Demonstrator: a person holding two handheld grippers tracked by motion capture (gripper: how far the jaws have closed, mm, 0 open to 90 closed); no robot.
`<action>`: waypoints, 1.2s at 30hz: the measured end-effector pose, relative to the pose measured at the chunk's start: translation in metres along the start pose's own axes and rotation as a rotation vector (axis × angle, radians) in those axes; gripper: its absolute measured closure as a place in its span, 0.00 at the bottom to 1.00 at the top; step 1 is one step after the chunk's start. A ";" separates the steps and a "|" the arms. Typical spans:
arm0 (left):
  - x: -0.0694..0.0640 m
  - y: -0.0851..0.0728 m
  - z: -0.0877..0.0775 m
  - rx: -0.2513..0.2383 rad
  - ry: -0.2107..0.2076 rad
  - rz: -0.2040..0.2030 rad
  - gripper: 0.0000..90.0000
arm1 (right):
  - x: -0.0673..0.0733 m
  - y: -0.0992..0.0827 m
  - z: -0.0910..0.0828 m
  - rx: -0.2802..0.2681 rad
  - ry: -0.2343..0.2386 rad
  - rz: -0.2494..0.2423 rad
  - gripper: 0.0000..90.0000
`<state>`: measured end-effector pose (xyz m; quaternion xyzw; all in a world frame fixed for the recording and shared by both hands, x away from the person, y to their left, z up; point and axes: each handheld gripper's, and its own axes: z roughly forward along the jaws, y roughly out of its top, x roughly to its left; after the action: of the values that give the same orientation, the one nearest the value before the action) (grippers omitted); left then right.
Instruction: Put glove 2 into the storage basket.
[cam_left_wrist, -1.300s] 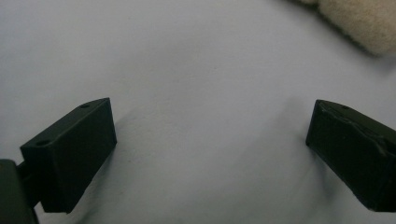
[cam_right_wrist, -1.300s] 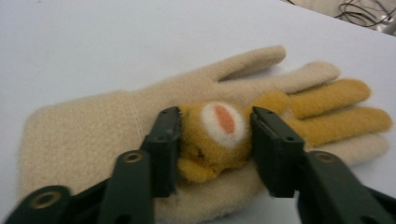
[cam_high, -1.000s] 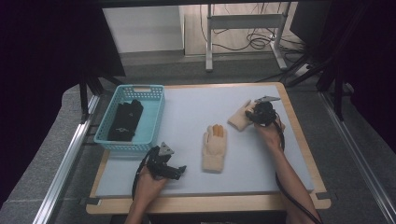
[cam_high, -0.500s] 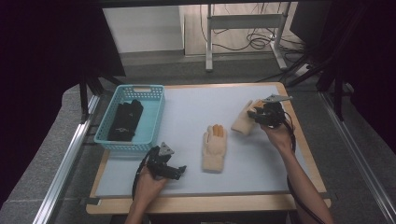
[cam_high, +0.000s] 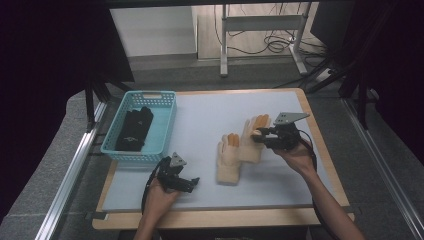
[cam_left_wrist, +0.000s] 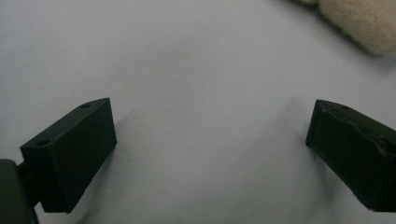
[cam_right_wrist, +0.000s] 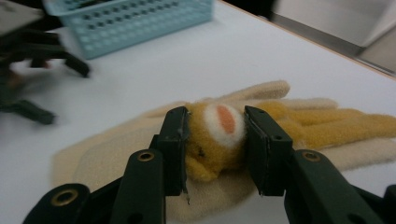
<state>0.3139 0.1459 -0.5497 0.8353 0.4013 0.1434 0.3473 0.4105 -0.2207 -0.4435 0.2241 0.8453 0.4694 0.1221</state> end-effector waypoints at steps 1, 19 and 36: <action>0.000 0.000 0.000 0.001 0.000 0.001 0.02 | 0.005 0.001 0.002 -0.004 0.023 -0.011 0.67; 0.000 0.000 0.000 0.000 -0.001 0.001 0.02 | 0.048 -0.005 0.064 0.057 0.159 -0.102 0.67; 0.000 0.000 0.000 0.001 0.000 0.002 0.02 | 0.041 -0.024 0.063 0.057 0.076 -0.019 0.45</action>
<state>0.3138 0.1460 -0.5496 0.8359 0.4006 0.1435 0.3467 0.3944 -0.1646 -0.4972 0.2016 0.8644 0.4522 0.0880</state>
